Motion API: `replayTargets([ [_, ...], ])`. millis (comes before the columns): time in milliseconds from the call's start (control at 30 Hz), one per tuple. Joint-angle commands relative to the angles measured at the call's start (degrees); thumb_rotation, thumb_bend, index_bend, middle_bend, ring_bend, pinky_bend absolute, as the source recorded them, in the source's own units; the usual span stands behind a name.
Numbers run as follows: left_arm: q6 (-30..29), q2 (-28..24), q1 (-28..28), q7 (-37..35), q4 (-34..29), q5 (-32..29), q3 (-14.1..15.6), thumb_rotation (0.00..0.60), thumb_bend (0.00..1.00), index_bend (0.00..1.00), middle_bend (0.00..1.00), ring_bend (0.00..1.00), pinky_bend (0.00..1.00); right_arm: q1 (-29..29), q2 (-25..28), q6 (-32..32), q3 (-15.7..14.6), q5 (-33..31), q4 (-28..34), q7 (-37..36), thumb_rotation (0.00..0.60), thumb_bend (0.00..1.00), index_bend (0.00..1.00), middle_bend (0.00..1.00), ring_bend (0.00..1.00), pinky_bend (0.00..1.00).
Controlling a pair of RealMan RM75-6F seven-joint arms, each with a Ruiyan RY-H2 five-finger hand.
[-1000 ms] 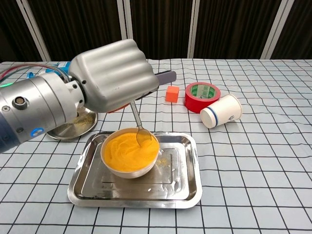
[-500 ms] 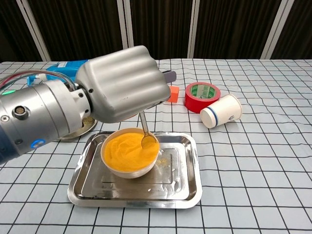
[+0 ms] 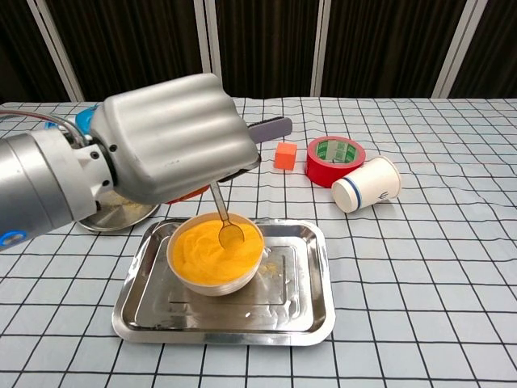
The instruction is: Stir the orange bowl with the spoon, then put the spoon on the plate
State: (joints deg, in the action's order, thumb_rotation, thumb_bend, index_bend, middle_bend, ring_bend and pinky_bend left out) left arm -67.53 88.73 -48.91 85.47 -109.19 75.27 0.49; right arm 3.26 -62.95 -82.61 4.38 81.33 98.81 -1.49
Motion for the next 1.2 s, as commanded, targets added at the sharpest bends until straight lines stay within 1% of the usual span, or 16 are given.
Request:
replayTargets([
  [33, -0.3, -0.58, 0.4, -0.55, -0.21, 0.96, 0.44, 0.6, 0.58, 0.83, 1.0, 1.0, 1.0, 0.01, -0.02, 0.04, 0.03, -0.07, 0.0, 0.02, 0.6, 0.39, 0.0, 0.0, 0.0, 0.0],
  [233, -1.35, -2.26, 1.14, -2.2, -0.8, 3.01, 0.16, 0.6, 0.58, 0.83, 1.0, 1.0, 1.0, 0.04, -0.05, 0.13, 0.03, -0.15, -0.01, 0.01, 0.6, 0.39, 0.0, 0.0, 0.0, 0.0],
  [467, -1.82, -4.01, 1.84, -3.78, -1.85, 3.44, -0.86, 0.6, 0.58, 0.83, 1.0, 1.0, 1.0, 0.05, -0.02, 0.25, 0.02, -0.25, 0.08, 0.01, 0.6, 0.39, 0.0, 0.0, 0.0, 0.0],
  [667, -0.61, -5.43, 2.13, -3.63, -1.68, 3.96, 0.04, 0.6, 0.58, 0.83, 1.0, 1.0, 1.0, 0.11, 0.04, 0.49, 0.02, -0.42, 0.17, -0.1, 0.6, 0.39, 0.0, 0.0, 0.0, 0.0],
  [767, -0.44, -5.28, 2.36, -4.23, -1.26, 3.89, -0.1, 0.6, 0.58, 0.83, 1.0, 1.0, 1.0, 0.12, 0.08, 0.52, 0.0, -0.37, 0.18, -0.13, 0.6, 0.39, 0.0, 0.0, 0.0, 0.0],
  [867, 1.26, -5.71, 1.93, -2.58, -0.71, 3.94, 0.71, 0.6, 0.58, 0.83, 1.0, 1.0, 1.0, 0.11, 0.08, 0.57, 0.0, -0.48, 0.23, -0.14, 0.6, 0.39, 0.0, 0.0, 0.0, 0.0],
  [933, 2.47, -6.44, 0.98, -0.83, -0.09, 5.95, 1.1, 0.6, 0.58, 0.83, 1.0, 1.0, 1.0, 0.12, 0.11, 0.58, 0.04, -0.51, 0.25, -0.22, 0.6, 0.39, 0.0, 0.0, 0.0, 0.0],
  [1033, 2.32, -6.17, 1.04, -1.9, 0.2, 6.1, 0.27, 0.6, 0.58, 0.83, 1.0, 1.0, 1.0, 0.11, 0.1, 0.48, 0.09, -0.49, 0.12, -0.25, 0.6, 0.39, 0.0, 0.0, 0.0, 0.0],
  [1100, 3.32, -6.45, 0.2, -0.64, 0.83, 7.25, 0.05, 0.6, 0.58, 0.83, 1.0, 1.0, 1.0, 0.11, 0.16, 0.55, 0.06, -0.52, 0.22, -0.28, 0.6, 0.39, 0.0, 0.0, 0.0, 0.0],
  [1200, 6.43, -7.82, -1.35, 1.23, 1.33, 10.08, 1.36, 0.6, 0.58, 0.83, 1.0, 1.0, 1.0, 0.09, 0.14, 0.53, 0.03, -0.5, 0.24, -0.17, 0.6, 0.39, 0.0, 0.0, 0.0, 0.0],
])
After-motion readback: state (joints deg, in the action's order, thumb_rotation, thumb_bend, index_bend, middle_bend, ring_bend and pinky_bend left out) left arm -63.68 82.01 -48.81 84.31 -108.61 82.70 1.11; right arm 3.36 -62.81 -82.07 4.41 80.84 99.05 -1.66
